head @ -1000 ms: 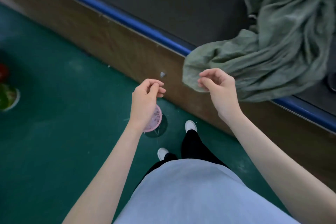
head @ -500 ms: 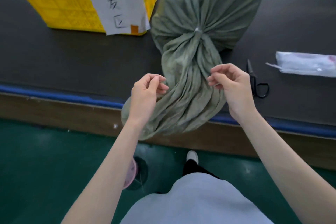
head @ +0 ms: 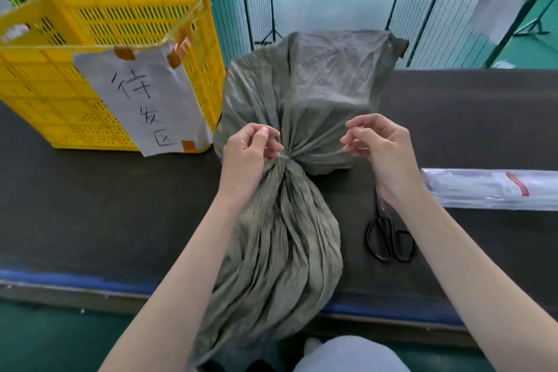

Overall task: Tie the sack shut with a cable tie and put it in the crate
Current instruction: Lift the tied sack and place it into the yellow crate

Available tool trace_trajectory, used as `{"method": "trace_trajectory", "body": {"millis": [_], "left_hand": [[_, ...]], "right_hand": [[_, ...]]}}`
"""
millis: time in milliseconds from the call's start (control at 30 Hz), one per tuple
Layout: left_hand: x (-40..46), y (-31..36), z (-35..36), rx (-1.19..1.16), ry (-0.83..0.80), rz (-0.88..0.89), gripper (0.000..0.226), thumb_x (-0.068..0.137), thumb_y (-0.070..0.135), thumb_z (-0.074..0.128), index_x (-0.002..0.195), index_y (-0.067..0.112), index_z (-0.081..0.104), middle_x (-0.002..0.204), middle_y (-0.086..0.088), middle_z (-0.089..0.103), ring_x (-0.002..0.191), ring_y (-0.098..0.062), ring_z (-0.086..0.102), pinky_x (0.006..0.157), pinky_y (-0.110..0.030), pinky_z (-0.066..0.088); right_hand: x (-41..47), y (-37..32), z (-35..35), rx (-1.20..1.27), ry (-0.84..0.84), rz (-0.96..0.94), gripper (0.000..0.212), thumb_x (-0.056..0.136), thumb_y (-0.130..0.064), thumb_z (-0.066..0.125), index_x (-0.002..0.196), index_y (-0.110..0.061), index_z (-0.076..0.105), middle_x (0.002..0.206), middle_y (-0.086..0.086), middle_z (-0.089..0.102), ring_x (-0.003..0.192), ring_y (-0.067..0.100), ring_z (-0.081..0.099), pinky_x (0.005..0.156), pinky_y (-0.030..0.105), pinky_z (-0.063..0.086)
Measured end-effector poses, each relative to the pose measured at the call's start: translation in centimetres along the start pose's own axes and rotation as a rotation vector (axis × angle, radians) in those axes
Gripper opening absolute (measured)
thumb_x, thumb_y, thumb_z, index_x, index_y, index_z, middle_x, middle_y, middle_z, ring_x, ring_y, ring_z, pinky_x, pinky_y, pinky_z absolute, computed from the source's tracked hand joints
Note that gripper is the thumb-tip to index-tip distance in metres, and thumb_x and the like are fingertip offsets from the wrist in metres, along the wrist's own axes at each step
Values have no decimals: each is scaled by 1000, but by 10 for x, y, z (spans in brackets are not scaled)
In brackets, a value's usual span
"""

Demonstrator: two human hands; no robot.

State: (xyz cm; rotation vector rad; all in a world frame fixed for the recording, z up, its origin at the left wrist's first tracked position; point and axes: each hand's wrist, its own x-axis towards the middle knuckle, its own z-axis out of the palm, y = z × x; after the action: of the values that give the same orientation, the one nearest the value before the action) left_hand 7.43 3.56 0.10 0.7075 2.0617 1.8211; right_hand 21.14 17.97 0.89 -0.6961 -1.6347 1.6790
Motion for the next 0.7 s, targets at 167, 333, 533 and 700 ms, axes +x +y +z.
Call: {"method": "trace_trajectory", "body": {"millis": [167, 333, 533, 700], "left_hand": [[35, 26, -1, -23, -13, 56, 29, 100, 12, 41, 81, 14, 63, 68, -2, 66, 55, -3, 59, 57, -11, 46], [59, 46, -11, -28, -37, 113, 29, 100, 12, 42, 80, 15, 64, 67, -1, 67, 56, -4, 60, 58, -12, 48], [80, 77, -26, -35, -50, 183, 28, 100, 12, 42, 83, 13, 64, 70, -2, 67, 60, -8, 61, 57, -10, 47], [98, 106, -32, -72, -60, 231, 30, 100, 12, 42, 79, 15, 64, 63, 4, 67, 54, -5, 60, 61, -19, 46]], "right_hand": [[25, -19, 9, 22, -10, -27, 17, 89, -3, 53, 83, -12, 66, 69, 3, 67, 61, 15, 60, 63, 23, 45], [40, -40, 27, 20, -7, -62, 15, 91, -3, 53, 86, -10, 66, 69, 4, 66, 61, 16, 59, 61, 23, 44], [56, -75, 49, 77, -17, -115, 17, 90, -1, 52, 84, -9, 65, 69, 6, 65, 60, 18, 58, 62, 25, 44], [69, -104, 63, 87, -21, -204, 17, 90, 0, 51, 87, -8, 66, 67, 3, 66, 59, 16, 59, 60, 23, 45]]}}
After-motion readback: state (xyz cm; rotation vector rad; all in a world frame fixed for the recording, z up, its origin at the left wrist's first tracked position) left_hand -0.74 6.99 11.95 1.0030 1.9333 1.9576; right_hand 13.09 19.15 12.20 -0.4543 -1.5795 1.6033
